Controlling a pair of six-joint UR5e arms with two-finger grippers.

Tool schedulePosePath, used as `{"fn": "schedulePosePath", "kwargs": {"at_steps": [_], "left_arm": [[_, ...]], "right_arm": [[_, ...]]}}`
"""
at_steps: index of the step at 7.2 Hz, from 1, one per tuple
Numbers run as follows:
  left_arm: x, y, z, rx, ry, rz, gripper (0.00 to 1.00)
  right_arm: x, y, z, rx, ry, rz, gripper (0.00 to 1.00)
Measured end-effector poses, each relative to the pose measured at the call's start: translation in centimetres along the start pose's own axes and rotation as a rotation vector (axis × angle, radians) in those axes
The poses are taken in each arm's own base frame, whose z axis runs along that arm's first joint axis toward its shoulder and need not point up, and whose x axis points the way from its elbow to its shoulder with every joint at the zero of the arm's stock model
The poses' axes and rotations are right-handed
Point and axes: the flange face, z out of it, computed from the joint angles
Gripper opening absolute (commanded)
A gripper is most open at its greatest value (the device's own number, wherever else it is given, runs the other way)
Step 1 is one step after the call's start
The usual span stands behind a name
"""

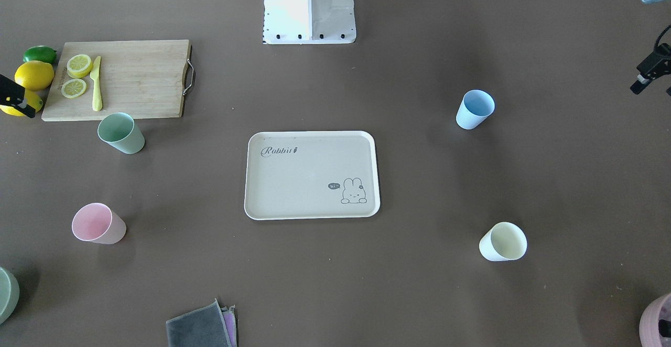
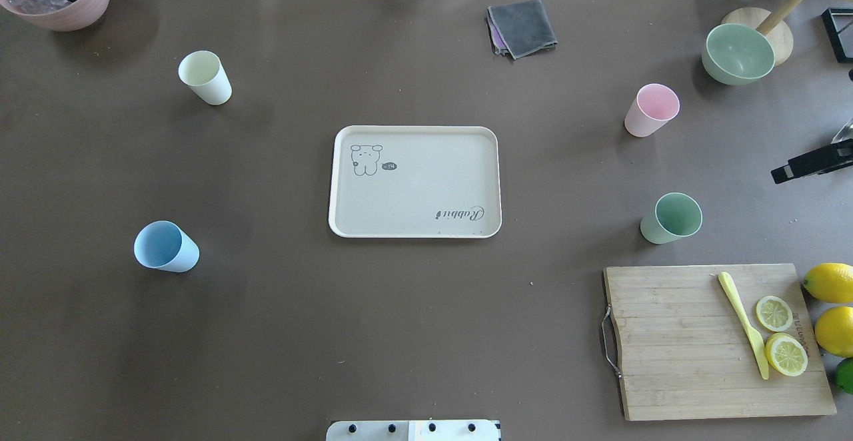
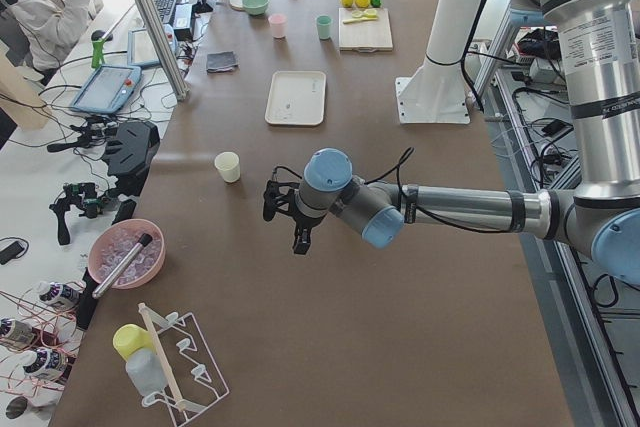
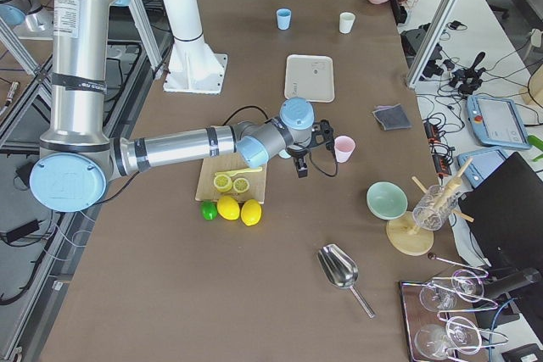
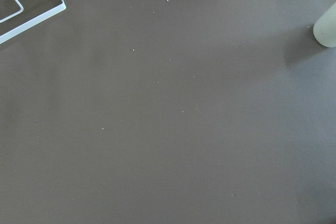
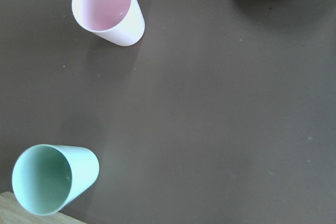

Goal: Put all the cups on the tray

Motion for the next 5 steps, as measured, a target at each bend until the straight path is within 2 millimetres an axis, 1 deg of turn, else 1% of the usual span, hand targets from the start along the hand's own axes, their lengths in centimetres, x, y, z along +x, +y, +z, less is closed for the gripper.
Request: {"fn": "schedulePosePath", "kwargs": {"at_steps": [2, 3, 4, 5], "left_arm": [[2.1, 0.0, 1.2, -0.011, -0.006, 0.014, 0.97], [2.5, 0.0, 1.4, -0.014, -0.006, 0.019, 0.97], [2.7, 0.0, 1.6, -0.017, -0.005, 0.023, 0.97], [2.8, 0.1, 1.6, -0.019, -0.004, 0.024, 0.97]], "right_arm": [[-3.8, 0.9, 4.3, -0.042, -0.010, 0.023, 0.99], [-5.5, 1.1, 6.5, -0.058, 0.004, 0.025, 0.95], [-6.9, 1.2, 8.3, -0.068, 0.020, 0.030, 0.79], [-7.6, 1.2, 9.6, -0.075, 0.030, 0.033, 0.59]]}}
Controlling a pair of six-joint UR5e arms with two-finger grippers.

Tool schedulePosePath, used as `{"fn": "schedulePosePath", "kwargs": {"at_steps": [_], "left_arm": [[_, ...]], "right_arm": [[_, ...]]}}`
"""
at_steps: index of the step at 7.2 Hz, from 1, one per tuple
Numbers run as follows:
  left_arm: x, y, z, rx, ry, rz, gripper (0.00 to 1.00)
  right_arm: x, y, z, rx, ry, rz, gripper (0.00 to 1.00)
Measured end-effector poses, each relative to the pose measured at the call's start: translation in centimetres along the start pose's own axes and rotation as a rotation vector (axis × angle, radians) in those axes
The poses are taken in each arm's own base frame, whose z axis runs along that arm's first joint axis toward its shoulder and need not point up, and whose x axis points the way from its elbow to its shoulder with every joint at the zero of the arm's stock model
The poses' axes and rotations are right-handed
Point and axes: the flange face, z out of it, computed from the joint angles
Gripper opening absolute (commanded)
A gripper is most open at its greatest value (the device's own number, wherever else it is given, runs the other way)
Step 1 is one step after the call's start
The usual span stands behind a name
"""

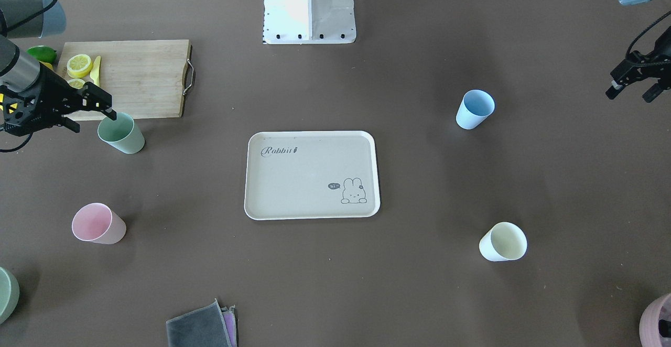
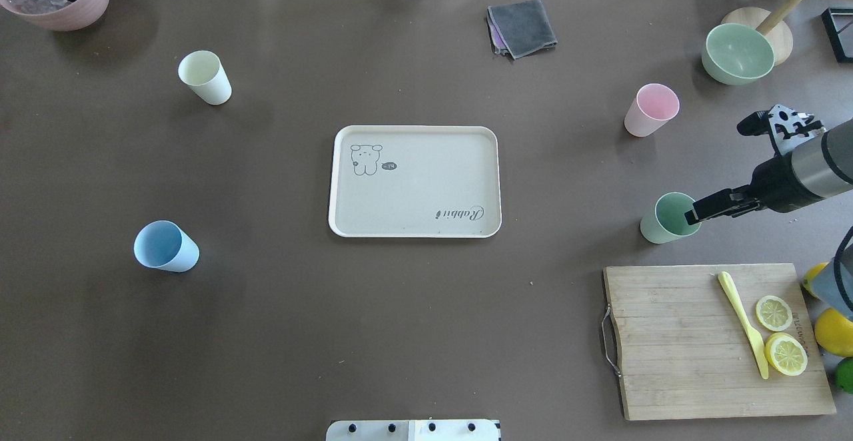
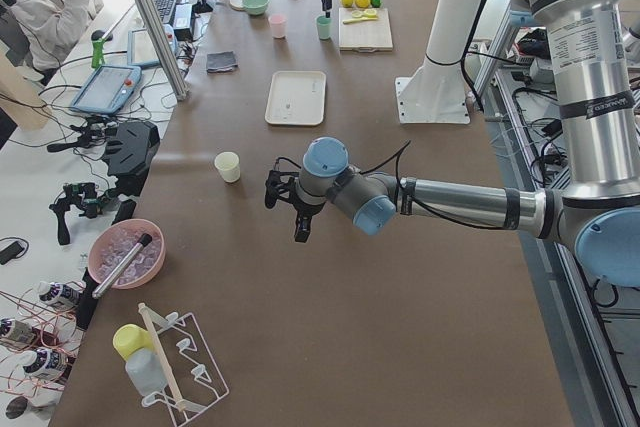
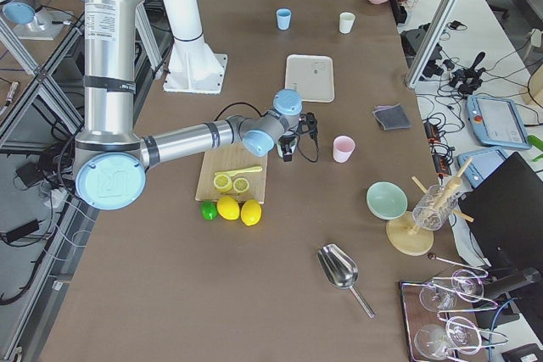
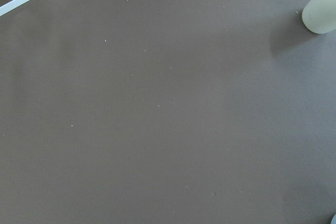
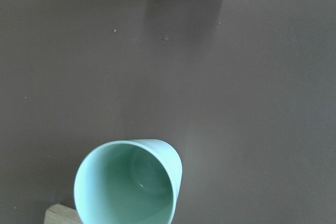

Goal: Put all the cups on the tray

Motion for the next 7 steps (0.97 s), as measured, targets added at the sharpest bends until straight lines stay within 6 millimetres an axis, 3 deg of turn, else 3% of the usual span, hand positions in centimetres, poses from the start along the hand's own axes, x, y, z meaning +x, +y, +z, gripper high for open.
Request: {"fn": "schedulePosePath", "kwargs": {"at_steps": [1, 2, 3, 5, 7], "left_arm": [[0.0, 0.0, 0.0, 0.001, -0.001, 0.001, 0.97], [0.0, 0.0, 0.0, 0.002, -0.004, 0.001, 0.97], [0.0, 0.0, 0.1, 0.003, -0.005, 0.002, 0.97], [0.2, 0.0, 0.2, 0.000, -0.005, -0.009, 0.97], [2.8, 0.3, 1.5, -0.008, -0.014, -0.043, 0.97]], "right_arm": [[-0.1, -0.2, 0.9, -0.007, 0.006, 0.004, 0.39], [-0.1, -0.5, 1.4, -0.012, 0.008, 0.006, 0.06], [-0.1, -0.6, 1.6, -0.015, 0.009, 0.007, 0.00], [-0.4, -0.7, 1.4, -0.015, 0.001, 0.005, 0.00], [-2.1, -1.4, 0.1, 0.004, -0.025, -0.001, 0.00]]}}
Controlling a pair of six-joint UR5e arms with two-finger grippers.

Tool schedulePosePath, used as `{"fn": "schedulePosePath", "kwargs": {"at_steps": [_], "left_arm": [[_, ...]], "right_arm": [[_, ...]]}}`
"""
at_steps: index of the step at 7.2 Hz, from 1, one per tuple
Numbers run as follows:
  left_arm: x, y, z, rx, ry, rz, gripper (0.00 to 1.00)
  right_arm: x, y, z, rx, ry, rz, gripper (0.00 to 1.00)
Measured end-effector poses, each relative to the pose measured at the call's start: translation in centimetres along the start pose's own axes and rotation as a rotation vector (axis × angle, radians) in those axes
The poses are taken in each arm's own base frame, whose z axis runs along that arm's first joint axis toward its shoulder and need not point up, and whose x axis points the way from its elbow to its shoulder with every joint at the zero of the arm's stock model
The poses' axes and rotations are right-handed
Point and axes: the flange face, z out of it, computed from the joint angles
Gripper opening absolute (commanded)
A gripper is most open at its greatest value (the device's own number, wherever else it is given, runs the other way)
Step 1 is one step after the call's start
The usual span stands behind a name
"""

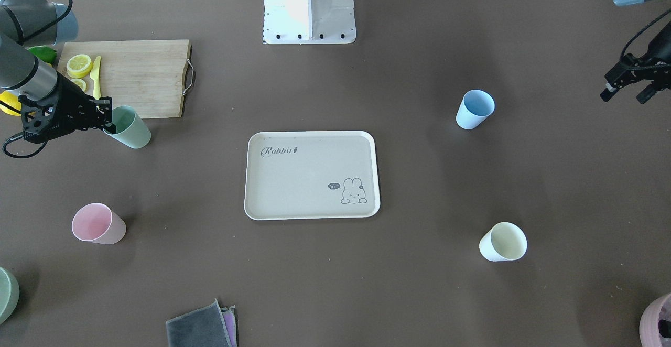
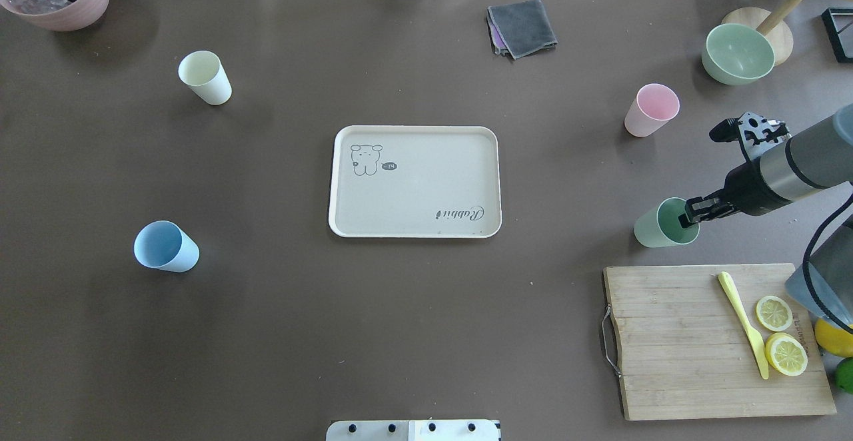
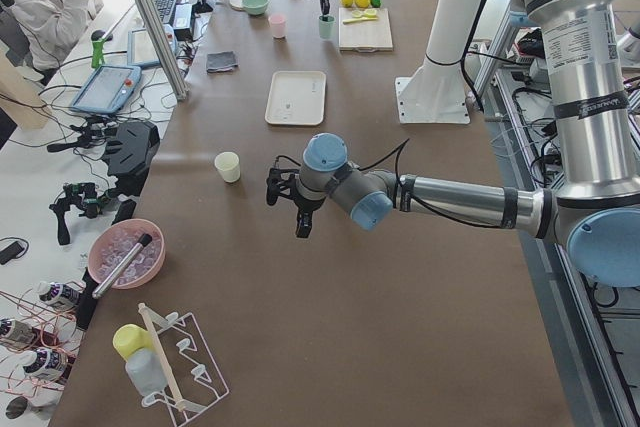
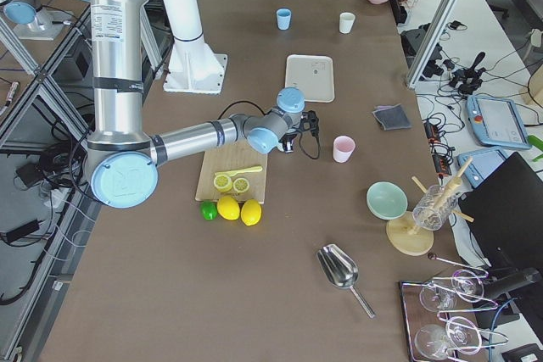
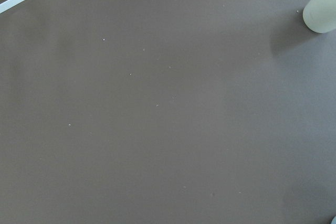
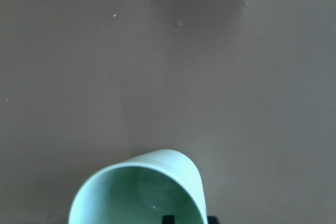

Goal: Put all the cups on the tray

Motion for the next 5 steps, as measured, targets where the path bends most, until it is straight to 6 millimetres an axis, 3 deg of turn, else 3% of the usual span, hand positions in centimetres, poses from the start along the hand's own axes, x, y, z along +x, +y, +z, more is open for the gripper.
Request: {"fn": "schedulePosePath", "kwargs": {"at_steps": [3, 5], "left_arm": [[7.7, 3.1, 3.3, -0.023, -0.013, 0.002, 0.97], [13.3, 5.0, 6.1, -0.020, -0.010, 0.006, 0.95]], "right_arm": [[-7.8, -4.1, -1.3, 0.040, -0.075, 0.108, 0.00], [-12.4, -5.0, -0.2, 0.059, -0.090, 0.129, 0.00]]}}
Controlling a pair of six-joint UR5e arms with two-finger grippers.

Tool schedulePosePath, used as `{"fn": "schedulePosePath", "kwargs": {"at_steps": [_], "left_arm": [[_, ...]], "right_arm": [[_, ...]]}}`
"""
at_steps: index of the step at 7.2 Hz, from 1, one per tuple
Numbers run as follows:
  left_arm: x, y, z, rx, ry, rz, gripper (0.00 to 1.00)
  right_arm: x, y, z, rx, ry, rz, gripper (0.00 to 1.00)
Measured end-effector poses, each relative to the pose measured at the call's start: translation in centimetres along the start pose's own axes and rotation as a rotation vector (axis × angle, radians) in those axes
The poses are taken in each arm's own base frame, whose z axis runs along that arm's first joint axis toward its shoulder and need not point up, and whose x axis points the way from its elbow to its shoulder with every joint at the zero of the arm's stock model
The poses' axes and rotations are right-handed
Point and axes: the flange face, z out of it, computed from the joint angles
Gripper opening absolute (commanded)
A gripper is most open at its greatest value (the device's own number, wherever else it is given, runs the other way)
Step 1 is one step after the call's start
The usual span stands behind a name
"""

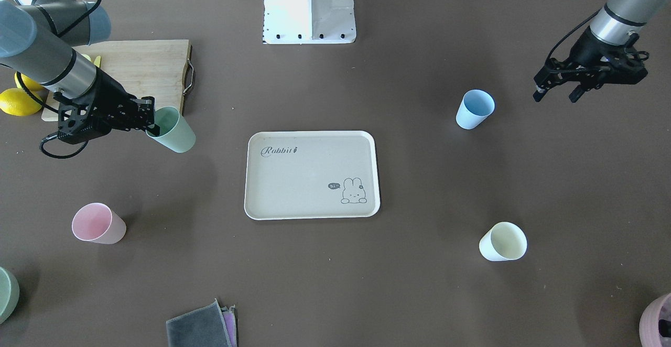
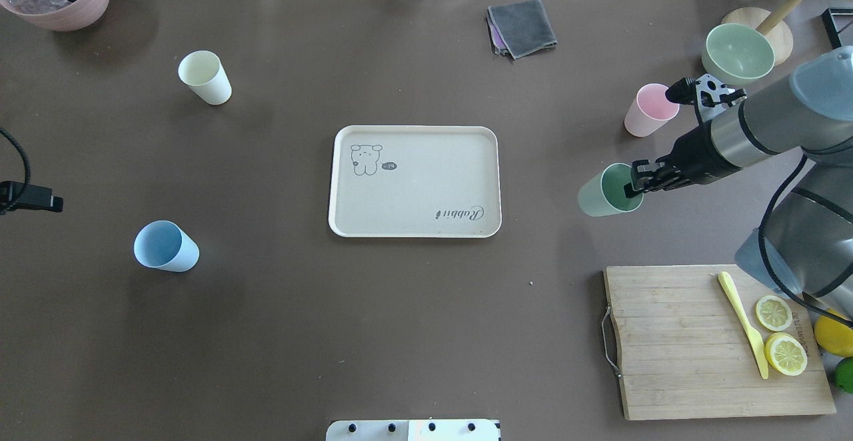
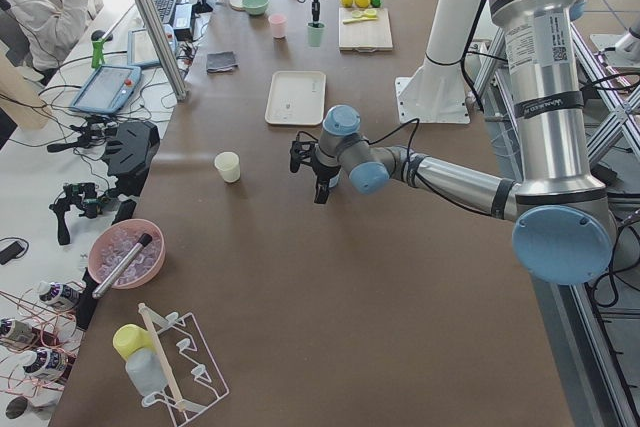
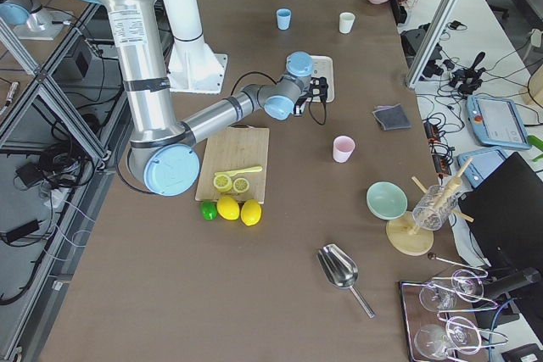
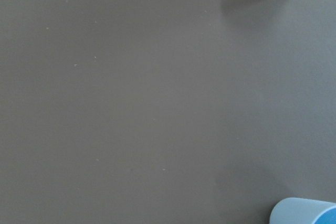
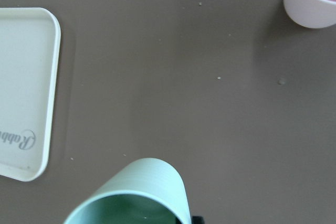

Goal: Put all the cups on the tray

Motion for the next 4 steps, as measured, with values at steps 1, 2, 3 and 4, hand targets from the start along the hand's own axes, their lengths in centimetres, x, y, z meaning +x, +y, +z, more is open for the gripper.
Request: {"fn": "schedulePosePath", "kwargs": {"at_steps": [1, 2, 3, 4], "left_arm": [[2.5, 0.8, 1.6, -0.003, 0.006, 0.013, 0.87], [4.3, 1.4, 3.1, -0.006, 0.005, 0.029, 0.70], [5.4, 1.5, 4.8, -0.007, -0.001, 0.039, 0.22], [6.1, 1.7, 5.9, -0.012, -0.004, 0.031, 0.00]], "right_arm": [[-2.7, 0.4, 1.4, 0.015, -0.001, 0.004, 0.00], [-5.0, 0.7, 2.6, 0.028, 0.004, 0.007, 0.00], [-7.2, 0.8, 3.5, 0.036, 0.012, 0.010, 0.00], [-9.0, 0.9, 4.1, 0.042, 0.020, 0.009, 0.00]]}}
